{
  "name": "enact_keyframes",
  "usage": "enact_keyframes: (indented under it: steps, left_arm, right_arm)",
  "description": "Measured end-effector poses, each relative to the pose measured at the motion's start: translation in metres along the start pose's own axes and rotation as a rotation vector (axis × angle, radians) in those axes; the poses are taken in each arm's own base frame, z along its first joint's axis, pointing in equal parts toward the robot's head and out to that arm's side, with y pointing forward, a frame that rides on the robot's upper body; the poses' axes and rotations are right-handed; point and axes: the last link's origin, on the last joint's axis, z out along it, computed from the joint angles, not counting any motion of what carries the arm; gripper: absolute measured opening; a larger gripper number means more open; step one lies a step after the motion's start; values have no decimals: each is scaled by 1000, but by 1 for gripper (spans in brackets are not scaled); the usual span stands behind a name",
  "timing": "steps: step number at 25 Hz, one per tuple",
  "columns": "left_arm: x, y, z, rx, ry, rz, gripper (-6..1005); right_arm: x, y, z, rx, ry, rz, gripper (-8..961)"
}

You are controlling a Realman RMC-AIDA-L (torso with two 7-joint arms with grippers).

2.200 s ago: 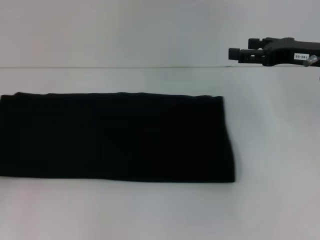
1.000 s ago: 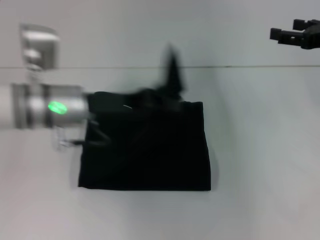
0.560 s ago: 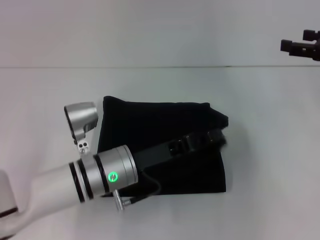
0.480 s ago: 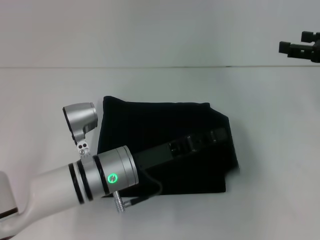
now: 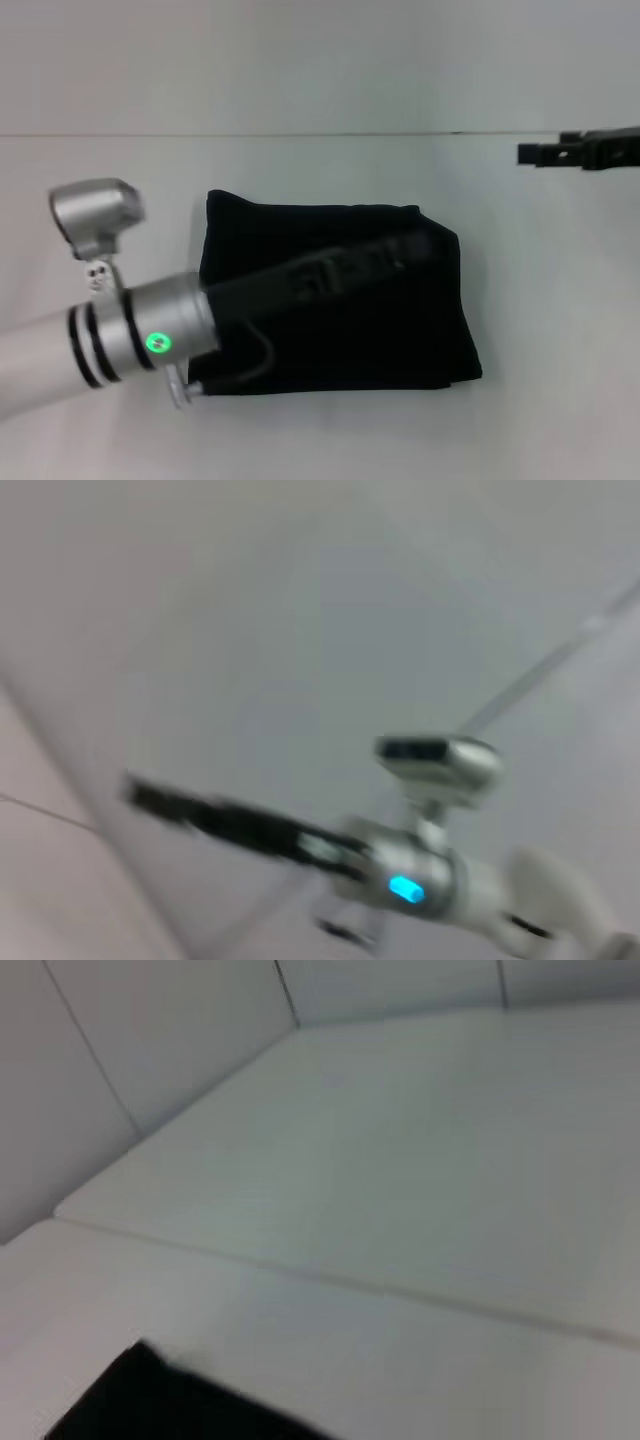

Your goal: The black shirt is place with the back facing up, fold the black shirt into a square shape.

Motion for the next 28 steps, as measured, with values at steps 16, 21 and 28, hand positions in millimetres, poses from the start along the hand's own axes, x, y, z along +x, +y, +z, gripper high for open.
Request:
enact_keyframes:
  steps: [16, 21, 28]
  left_arm:
    - [58, -51, -52, 438, 68, 188, 963]
    - [62, -55, -53, 476, 70, 207, 963]
    - [62, -58, -54, 498, 72, 208, 963]
  right_arm:
    - [52, 39, 49, -153, 108, 368, 928]
    - [57, 45, 60, -147, 114, 399, 928]
    - [57, 47, 64, -143, 111, 403, 928]
